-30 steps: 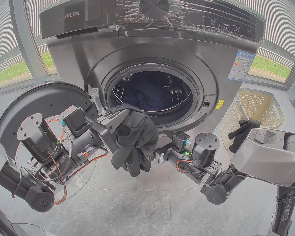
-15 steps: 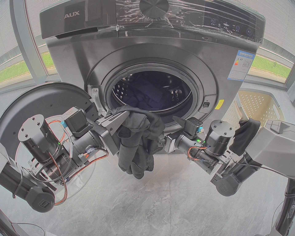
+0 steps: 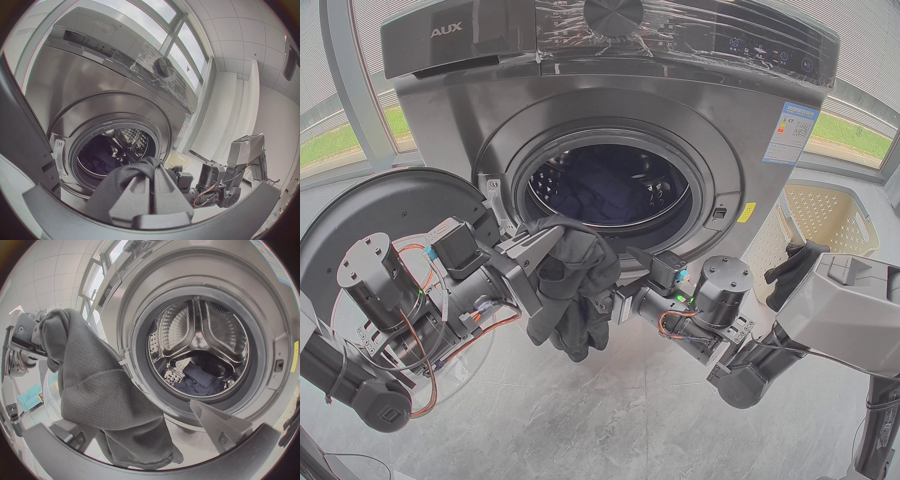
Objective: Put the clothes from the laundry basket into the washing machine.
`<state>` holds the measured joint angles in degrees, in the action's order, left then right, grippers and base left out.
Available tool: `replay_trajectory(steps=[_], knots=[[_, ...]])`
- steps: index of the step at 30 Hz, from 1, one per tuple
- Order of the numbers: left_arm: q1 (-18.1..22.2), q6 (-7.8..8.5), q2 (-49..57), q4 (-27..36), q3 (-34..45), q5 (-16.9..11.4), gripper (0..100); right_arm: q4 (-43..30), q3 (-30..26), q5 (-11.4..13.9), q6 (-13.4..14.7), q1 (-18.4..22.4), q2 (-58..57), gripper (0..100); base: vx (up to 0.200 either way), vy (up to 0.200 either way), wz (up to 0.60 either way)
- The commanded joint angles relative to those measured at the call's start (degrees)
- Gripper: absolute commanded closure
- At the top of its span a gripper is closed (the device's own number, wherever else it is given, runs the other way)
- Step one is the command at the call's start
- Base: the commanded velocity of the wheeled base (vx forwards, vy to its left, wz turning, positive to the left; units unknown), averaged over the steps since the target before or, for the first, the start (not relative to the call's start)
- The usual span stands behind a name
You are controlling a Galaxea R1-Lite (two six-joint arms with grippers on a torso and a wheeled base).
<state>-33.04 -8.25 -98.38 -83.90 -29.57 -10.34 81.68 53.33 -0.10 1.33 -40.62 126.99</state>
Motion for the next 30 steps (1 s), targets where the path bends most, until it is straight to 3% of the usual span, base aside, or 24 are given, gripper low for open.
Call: replay_trajectory(steps=[1,5,6,11,18,19,23,26,30], knots=[[-0.01,-0.01,-0.06,-0.04,0.31,-0.03,100,0.68,5.20,0.01,0.08,-0.60,3.70,0,0.000,0.000,0.00],[-0.01,-0.01,-0.32,-0.04,0.48,-0.03,100,0.85,5.64,-0.08,0.25,-0.60,3.00,0,0.000,0.000,0.00],[-0.01,-0.01,-0.59,-0.04,0.48,-0.03,100,0.94,5.55,-0.08,0.34,-0.60,2.83,100,0.000,0.000,0.00],[0.08,-0.10,-1.20,-0.04,0.48,-0.03,100,1.47,5.11,0.01,0.43,-0.69,1.16,100,0.000,0.000,0.00],[0.17,-0.18,-1.99,-0.39,0.48,-0.30,100,1.56,-2.01,0.01,0.34,-0.69,-5.96,100,0.000,0.000,0.00],[0.17,-0.10,-2.26,-0.39,0.57,-0.56,0,1.64,-3.06,0.01,0.34,-0.87,-7.11,100,0.000,0.000,0.00],[0.08,-1.15,-2.78,-0.39,1.01,-0.74,0,1.73,-5.70,0.01,0.52,-0.95,-10.80,100,0.000,0.000,0.00],[0.25,-3.61,-4.72,-0.92,0.48,0.23,0,1.73,-7.28,-0.08,0.52,-0.87,-13.70,100,0.000,0.000,0.00],[1.48,-3.44,-6.74,-2.41,1.27,0.23,0,1.64,-8.25,-0.17,0.52,-0.87,-16.25,100,0.000,0.000,0.00]])
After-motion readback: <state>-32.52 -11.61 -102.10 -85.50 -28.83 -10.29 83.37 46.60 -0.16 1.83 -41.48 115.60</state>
